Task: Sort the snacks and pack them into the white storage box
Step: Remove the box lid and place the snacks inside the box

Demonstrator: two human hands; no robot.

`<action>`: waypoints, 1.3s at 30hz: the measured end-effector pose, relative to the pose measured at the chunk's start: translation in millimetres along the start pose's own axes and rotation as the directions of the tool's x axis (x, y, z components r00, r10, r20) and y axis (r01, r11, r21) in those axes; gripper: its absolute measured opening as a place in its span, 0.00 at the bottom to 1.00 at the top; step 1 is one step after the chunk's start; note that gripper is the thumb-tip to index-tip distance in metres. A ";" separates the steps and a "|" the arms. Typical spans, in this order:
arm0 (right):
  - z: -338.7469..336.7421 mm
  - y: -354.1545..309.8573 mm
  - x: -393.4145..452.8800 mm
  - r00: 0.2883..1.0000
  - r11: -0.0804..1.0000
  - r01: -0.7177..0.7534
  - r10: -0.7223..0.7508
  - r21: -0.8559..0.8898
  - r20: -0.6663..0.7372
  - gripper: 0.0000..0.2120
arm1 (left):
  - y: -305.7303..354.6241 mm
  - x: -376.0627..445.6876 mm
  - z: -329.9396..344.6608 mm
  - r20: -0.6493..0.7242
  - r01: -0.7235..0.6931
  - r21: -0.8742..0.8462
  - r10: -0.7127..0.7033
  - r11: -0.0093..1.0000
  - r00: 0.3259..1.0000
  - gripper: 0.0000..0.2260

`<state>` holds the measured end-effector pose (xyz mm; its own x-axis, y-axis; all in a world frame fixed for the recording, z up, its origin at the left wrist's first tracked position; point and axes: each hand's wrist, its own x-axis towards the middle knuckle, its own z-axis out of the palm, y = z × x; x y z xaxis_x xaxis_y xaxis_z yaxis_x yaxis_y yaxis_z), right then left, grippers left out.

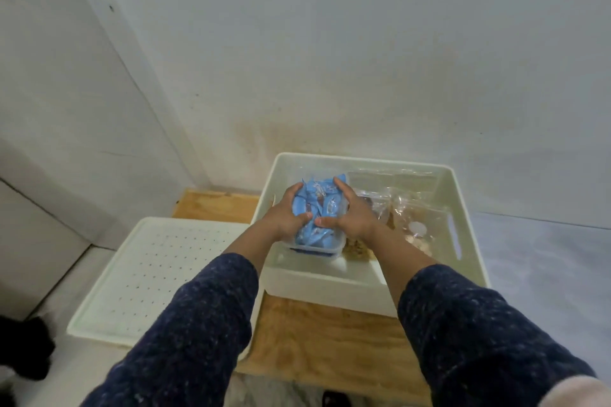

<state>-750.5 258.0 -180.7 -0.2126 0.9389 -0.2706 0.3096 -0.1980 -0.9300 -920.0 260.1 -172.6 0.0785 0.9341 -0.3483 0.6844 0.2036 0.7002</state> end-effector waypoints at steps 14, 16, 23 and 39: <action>18.7 19.5 63.4 0.982 0.913 -0.182 0.188 -0.364 -0.019 0.41 | -22.6 62.8 10.1 0.001 0.171 0.206 -0.175 0.964 0.985 0.31; 16.8 11.0 60.9 0.985 0.882 -0.164 0.167 -0.442 -0.034 0.38 | -11.9 60.0 3.8 -0.016 0.168 0.269 -0.170 0.948 0.985 0.30; 6.5 -21.8 8.4 0.988 0.643 -0.152 0.089 -0.751 -0.123 0.28 | 19.6 12.0 -20.1 -0.041 -0.105 0.586 0.159 0.803 0.986 0.26; 3.2 -10.3 -240.9 0.813 0.631 -0.414 -0.068 -0.656 -0.579 0.31 | 45.0 -166.6 34.9 0.087 -0.482 0.622 0.558 0.617 0.825 0.26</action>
<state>-705.4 33.0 -106.8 0.3426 0.9394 -0.0124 0.8914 -0.3292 -0.3115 -876.9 103.4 -104.8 0.5096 0.8590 0.0488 0.8352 -0.5075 0.2117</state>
